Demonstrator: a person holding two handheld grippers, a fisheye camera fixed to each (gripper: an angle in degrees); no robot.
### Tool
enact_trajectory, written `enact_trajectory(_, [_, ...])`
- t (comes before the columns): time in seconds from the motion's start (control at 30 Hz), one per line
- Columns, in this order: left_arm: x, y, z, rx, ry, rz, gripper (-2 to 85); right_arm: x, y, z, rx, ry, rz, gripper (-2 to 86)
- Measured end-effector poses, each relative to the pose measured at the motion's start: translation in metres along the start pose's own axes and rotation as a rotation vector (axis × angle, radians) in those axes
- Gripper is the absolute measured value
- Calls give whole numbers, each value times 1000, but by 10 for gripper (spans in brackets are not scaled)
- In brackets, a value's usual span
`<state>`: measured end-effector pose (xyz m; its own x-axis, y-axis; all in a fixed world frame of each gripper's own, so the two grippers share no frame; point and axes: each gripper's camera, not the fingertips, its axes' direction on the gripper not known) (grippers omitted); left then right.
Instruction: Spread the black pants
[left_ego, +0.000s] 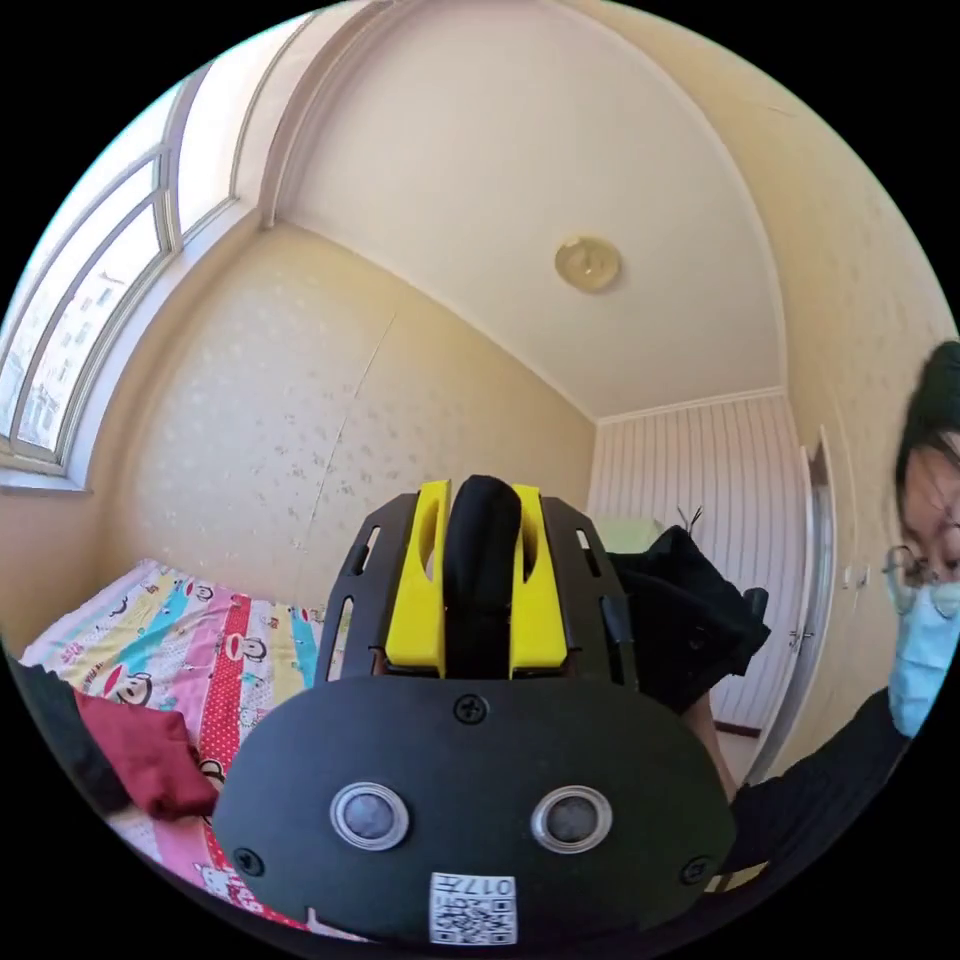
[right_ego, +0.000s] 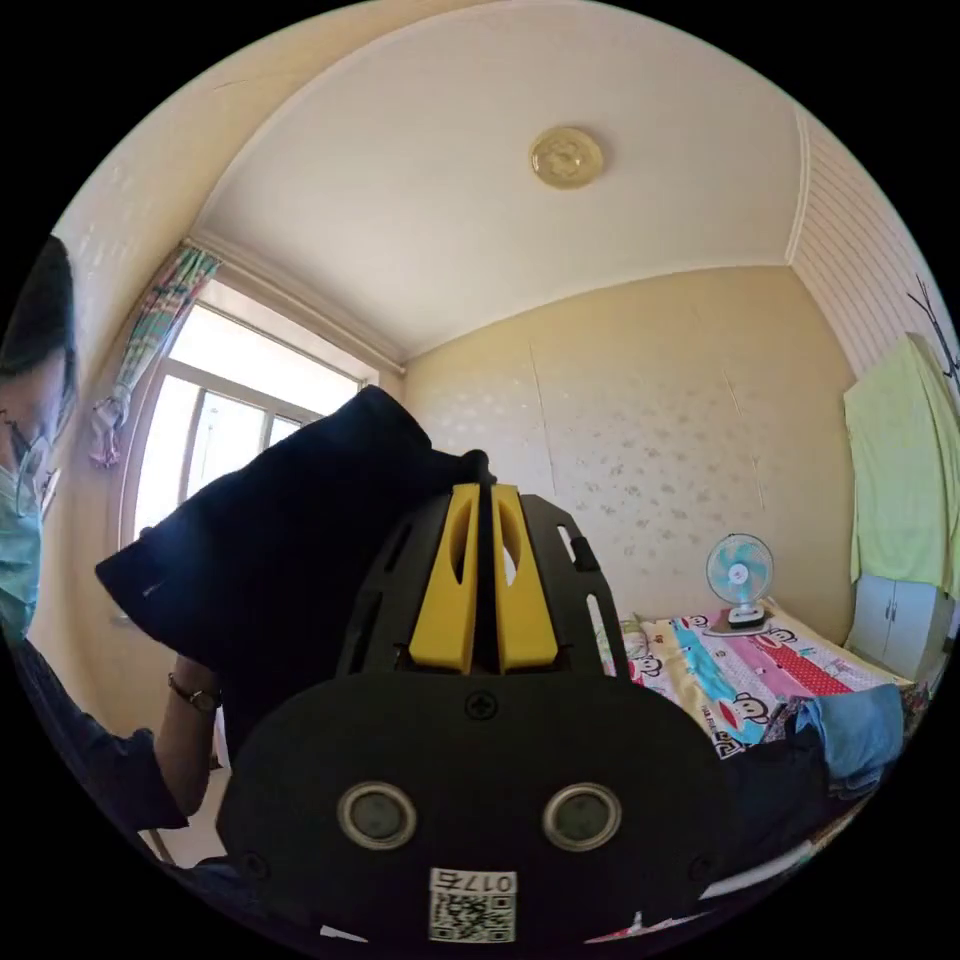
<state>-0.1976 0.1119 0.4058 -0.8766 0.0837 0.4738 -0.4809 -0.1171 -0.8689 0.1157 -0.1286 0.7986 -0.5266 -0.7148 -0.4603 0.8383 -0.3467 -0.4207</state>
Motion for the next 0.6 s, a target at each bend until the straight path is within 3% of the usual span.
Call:
enact_trajectory(0.1, [-62,-5,140,-243,-242,30,105,69,-9,156,-176,72,95,20])
enact_trajectory(0.13, [-100,10,181,-405,-279,-94,108,82,-4,187,-238,101,101,20])
enact_trajectory(0.2, [-144,54,213,-594,-159,-265,104,127,37,270,-539,150,248,17])
enact_trajectory(0.3, [-162,160,195,-611,16,-249,18,129,106,273,-611,100,202,13])
enact_trajectory(0.33, [-165,210,180,-633,45,-225,27,127,121,268,-620,96,174,13])
enact_trajectory(0.43, [-169,331,142,-771,15,-264,18,118,207,231,-698,53,115,17])
enact_trajectory(0.6, [-147,478,109,-1062,-152,-264,-8,109,353,168,-951,14,265,10])
